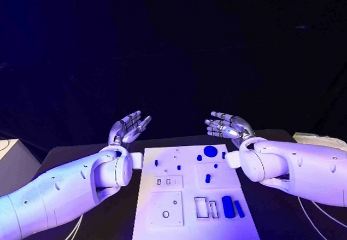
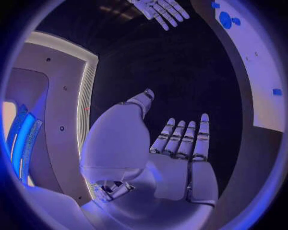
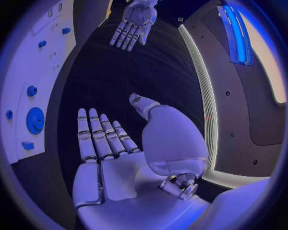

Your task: Assemble the parts on the task board

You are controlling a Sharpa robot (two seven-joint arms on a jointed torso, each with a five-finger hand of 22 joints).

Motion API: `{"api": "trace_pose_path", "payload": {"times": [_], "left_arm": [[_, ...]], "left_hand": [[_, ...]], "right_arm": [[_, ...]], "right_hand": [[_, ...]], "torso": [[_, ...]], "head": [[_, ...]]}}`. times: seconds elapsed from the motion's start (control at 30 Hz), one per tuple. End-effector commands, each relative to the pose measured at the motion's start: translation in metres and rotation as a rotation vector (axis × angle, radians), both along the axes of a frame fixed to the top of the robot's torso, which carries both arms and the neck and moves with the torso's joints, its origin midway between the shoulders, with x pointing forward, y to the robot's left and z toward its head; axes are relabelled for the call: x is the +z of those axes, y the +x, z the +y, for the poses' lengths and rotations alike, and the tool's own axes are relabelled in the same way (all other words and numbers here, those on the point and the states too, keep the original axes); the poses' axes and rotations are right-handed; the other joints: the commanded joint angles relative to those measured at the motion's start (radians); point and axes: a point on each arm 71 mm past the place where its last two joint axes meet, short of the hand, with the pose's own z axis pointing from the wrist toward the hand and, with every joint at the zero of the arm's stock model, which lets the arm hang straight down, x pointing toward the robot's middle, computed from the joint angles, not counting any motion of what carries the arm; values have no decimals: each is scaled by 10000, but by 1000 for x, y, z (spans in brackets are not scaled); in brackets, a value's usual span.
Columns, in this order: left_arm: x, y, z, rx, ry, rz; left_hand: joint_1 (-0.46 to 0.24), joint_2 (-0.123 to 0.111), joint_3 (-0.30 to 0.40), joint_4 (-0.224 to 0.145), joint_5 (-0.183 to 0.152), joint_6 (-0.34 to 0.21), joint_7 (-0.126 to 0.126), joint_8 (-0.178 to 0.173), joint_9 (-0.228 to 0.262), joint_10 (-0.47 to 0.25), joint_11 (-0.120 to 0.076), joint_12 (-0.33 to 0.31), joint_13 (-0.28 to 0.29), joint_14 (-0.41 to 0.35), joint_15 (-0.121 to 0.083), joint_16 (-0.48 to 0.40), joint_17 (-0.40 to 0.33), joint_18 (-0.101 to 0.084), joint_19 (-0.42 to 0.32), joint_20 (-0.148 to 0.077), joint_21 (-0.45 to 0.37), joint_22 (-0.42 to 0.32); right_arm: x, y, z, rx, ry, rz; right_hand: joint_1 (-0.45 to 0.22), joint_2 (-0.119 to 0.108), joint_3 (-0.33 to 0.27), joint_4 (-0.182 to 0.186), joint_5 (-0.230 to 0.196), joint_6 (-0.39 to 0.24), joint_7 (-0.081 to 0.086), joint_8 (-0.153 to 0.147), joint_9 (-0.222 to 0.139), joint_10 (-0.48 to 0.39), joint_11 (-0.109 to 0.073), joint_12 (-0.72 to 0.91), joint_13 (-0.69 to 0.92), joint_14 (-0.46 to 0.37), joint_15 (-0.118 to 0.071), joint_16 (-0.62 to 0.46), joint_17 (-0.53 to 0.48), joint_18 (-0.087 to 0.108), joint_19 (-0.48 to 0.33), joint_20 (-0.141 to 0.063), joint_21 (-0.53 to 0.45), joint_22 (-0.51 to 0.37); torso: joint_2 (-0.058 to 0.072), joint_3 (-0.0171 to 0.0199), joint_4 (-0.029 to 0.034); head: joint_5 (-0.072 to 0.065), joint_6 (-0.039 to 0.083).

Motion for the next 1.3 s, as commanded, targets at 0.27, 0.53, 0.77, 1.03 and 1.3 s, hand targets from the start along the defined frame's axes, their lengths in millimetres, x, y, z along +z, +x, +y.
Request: {"api": "trace_pose_path", "payload": {"times": [0.27,0.53,0.77,1.03,1.3], "left_arm": [[6,-2,-4,-1122,-706,-100],[11,-13,2,-1828,-723,-93],[21,-29,7,-2803,-700,-191],[34,-48,8,-3542,-949,-234],[44,-62,9,-3984,-1210,-225]], "left_hand": [[757,-39,120,193,77,457,778,112,72,378,168,103,45,527,156,127,61,200,315,113,145,54],[916,139,279,331,68,2369,1082,620,384,3587,482,483,249,4378,-101,1173,670,479,2550,82,1015,379],[841,151,842,-47,85,3873,883,1199,625,5223,90,941,297,5702,-557,1771,1127,614,3772,-242,1768,623],[537,-54,1408,-292,81,4186,724,1309,677,5801,-96,868,276,6318,-801,2063,1647,601,4453,-558,2390,889],[82,-186,1754,-728,71,4356,610,1322,752,6220,-257,536,287,6821,-1115,3371,3059,525,5104,-1013,4583,2214]], "right_arm": [[8,10,-6,1810,-2225,-809],[26,12,-9,2683,-5107,-3025],[41,12,-11,3115,-7188,-4291],[52,9,-9,3456,-9220,-4947],[51,8,-9,3637,-11302,-4984]], "right_hand": [[1401,-209,423,-788,31,2156,1326,468,321,2801,-135,231,163,2164,-217,428,192,500,1559,80,276,149],[1611,-556,980,-1074,234,4621,859,1088,645,4632,-679,504,149,3677,-785,1014,428,690,2765,-260,789,284],[1684,-744,1210,-1084,240,5190,645,1245,648,5449,-911,448,158,4355,-1063,1276,650,686,3317,-533,1076,363],[1799,-867,604,-1099,115,5745,309,1393,686,6456,-1348,419,184,6385,-1784,2359,1485,685,5014,-1324,2380,997],[1696,-1237,416,-731,7,6036,40,1170,582,7024,-1724,159,227,8026,-2283,5419,3833,636,6430,-2033,4578,2378]], "torso": [[124,-27,79],[359,-2,214],[697,21,297],[1127,47,356],[1441,44,552]], "head": [[-102,-210],[-232,-255],[-448,-235],[-604,-169],[-775,2]]}}
